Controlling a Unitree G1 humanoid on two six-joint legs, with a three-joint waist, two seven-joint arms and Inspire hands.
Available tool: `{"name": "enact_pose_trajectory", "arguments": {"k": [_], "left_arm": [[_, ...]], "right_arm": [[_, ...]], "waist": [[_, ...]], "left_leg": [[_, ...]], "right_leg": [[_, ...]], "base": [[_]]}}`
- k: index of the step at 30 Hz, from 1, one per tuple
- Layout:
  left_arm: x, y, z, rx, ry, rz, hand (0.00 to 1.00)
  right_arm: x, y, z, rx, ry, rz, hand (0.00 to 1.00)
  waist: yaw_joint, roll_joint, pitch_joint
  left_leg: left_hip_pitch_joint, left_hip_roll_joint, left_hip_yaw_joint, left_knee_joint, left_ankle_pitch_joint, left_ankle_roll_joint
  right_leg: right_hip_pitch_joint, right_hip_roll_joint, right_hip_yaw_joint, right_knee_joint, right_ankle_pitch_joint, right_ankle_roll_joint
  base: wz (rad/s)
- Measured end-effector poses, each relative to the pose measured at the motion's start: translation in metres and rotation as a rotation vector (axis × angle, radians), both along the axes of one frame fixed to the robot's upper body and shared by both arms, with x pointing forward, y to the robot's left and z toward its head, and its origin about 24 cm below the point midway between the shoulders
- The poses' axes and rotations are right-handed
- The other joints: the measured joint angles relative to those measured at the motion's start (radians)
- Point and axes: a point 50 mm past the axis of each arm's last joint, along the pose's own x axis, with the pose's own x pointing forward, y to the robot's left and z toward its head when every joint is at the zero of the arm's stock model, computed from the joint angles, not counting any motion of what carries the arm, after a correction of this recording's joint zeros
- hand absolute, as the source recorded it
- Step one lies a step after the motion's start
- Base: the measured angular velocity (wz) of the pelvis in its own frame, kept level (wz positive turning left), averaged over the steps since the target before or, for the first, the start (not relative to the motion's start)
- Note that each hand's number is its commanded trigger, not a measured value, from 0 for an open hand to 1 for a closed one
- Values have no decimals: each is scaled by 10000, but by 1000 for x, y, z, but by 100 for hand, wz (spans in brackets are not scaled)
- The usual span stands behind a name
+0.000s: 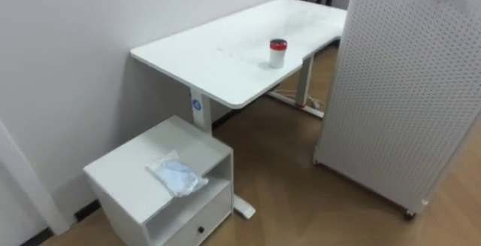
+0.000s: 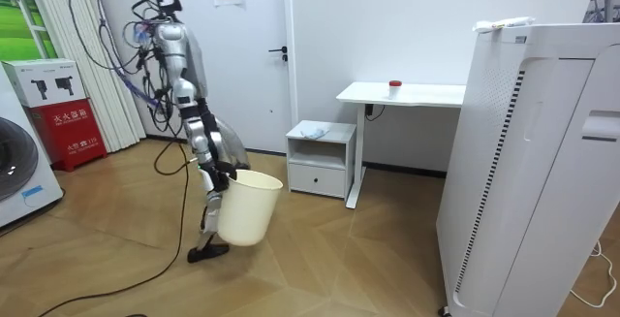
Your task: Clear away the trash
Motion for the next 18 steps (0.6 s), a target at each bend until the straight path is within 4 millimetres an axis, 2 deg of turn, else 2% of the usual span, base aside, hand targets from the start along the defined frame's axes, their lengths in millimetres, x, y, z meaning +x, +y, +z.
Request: {"name": "enact_pose_trajectory", "arguments": {"k": [1,2,3,4,5,6,8,9,11,12,13,15,16,17,18], "left_arm": [[-5,0,1,14,98,94,0],[-5,0,1,0,86,86,0],[-5,0,1,-12,13,73,0],[1,1,0,10,-208,9,0],[5,1,0,23,-337,-30,0],[12,1,-1,52,-591,-102,0],[20,4,0,163,-906,-190,0],[22,4,0,182,-994,-214,0],[28,2,-1,134,-1161,-306,0],[38,1,-1,122,-1396,-474,0],[50,1,-1,154,-1703,-560,0],[60,1,-1,216,-1921,-565,0],[66,2,0,334,-2054,-550,0],[70,2,0,379,-2151,-536,0],[77,3,1,466,-2347,-545,0]], "right_arm": [[0,1,0,21,-39,160,100],[0,0,0,11,-68,207,100],[2,0,0,-26,-119,352,100],[4,-1,0,-65,-137,523,100],[6,-1,0,-108,-190,570,100],[10,-2,1,-204,-276,720,100],[15,-1,0,-274,-473,928,100],[18,-1,1,-302,-601,967,100],[24,0,1,-325,-769,1124,100],[27,1,1,-324,-885,1232,100],[32,2,1,-319,-1031,1265,100],[43,3,2,-340,-1259,1295,100],[51,3,2,-414,-1460,1372,100],[55,3,3,-459,-1565,1430,100],[65,4,4,-509,-1813,1591,100]], "waist": [[-2,-10,-35],[-44,-25,-42],[-51,-88,-154],[-41,-145,-106],[-36,-144,-95],[-36,-132,-86],[-21,-189,-30],[-44,-258,67],[-28,-75,-17],[-29,-5,-54],[-10,38,-72],[19,18,-56],[31,11,-71],[25,4,-78],[14,-52,-64]], "left_leg": [[14,-28,-6,-426,780,168],[45,-118,-1,-440,954,309],[120,-288,104,-366,955,692],[149,-353,264,-156,784,859],[156,-363,285,5,668,878],[157,-364,295,195,473,886],[143,-427,302,708,176,901],[56,-410,303,1295,-69,951],[-59,-430,265,1636,-590,884],[-66,-430,210,1540,-958,868],[-188,-482,269,1551,-1161,937],[-196,-623,408,1517,-1246,1064],[-153,-698,567,1476,-1334,1199],[-115,-761,594,1429,-1365,1247],[38,-947,646,1252,-1410,1333]], "right_leg": [[227,-60,140,-324,-12,78],[327,-117,156,-485,-30,141],[470,-290,213,-751,-55,283],[633,-396,180,-1039,11,466],[708,-459,114,-1171,80,587],[812,-575,3,-1357,226,805],[1131,-765,47,-1663,304,879],[1373,-890,198,-1762,304,879],[1403,-896,197,-1611,265,947],[1150,-926,107,-1272,102,1120],[840,-1052,-84,-865,-87,1312],[377,-1317,-494,51,-118,1375],[-51,-1543,-730,999,-66,1470],[-303,-1647,-809,1558,0,1582],[-806,-1913,-1014,2758,297,1718]], "base": [[-40],[-22],[-20],[-29],[-40],[-39],[-39],[-41],[-23],[14],[16],[4],[0],[9],[13]]}}
